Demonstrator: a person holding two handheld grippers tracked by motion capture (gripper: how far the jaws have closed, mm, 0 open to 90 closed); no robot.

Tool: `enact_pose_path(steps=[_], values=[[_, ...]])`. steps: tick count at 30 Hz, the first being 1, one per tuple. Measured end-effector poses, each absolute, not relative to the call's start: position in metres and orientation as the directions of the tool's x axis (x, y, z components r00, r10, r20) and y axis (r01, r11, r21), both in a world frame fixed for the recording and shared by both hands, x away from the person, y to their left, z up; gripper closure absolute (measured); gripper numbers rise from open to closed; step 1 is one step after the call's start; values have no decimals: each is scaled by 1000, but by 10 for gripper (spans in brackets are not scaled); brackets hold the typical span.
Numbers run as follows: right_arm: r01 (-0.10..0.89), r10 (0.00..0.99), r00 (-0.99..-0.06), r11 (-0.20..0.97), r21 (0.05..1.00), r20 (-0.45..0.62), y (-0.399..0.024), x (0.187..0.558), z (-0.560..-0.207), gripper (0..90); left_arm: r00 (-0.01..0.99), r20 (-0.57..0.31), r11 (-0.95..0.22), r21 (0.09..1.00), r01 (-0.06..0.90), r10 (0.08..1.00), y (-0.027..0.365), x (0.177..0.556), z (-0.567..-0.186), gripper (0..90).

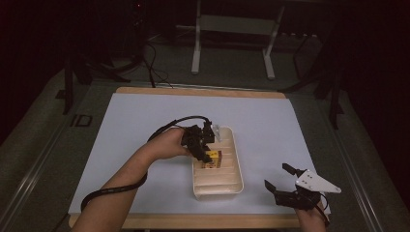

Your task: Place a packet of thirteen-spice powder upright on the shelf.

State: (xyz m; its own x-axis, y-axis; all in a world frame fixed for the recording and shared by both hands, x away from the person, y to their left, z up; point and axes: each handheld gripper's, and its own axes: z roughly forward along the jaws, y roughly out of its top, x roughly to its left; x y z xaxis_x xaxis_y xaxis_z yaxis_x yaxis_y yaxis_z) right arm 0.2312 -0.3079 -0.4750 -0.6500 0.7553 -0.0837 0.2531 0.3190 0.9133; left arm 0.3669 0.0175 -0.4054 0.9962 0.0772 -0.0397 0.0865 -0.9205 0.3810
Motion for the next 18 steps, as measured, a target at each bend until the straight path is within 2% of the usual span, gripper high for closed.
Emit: enact_pose_path(steps=[1,4,14,18], values=[[253,755,-650,320,913,-85,-308,231,-475,144,997,-29,-918,389,80,74,18,366,-405,668],[258,756,-650,318,912,-79,-308,232,-475,144,995,-41,-905,412,103,94,20,366,-401,594],[258,755,-651,317,912,-79,-307,232,-476,144,991,-14,-847,517,123,135,38,364,-379,566],[258,755,-650,318,912,-80,-308,232,-476,144,982,-44,-823,539,178,183,48,367,-376,467]])
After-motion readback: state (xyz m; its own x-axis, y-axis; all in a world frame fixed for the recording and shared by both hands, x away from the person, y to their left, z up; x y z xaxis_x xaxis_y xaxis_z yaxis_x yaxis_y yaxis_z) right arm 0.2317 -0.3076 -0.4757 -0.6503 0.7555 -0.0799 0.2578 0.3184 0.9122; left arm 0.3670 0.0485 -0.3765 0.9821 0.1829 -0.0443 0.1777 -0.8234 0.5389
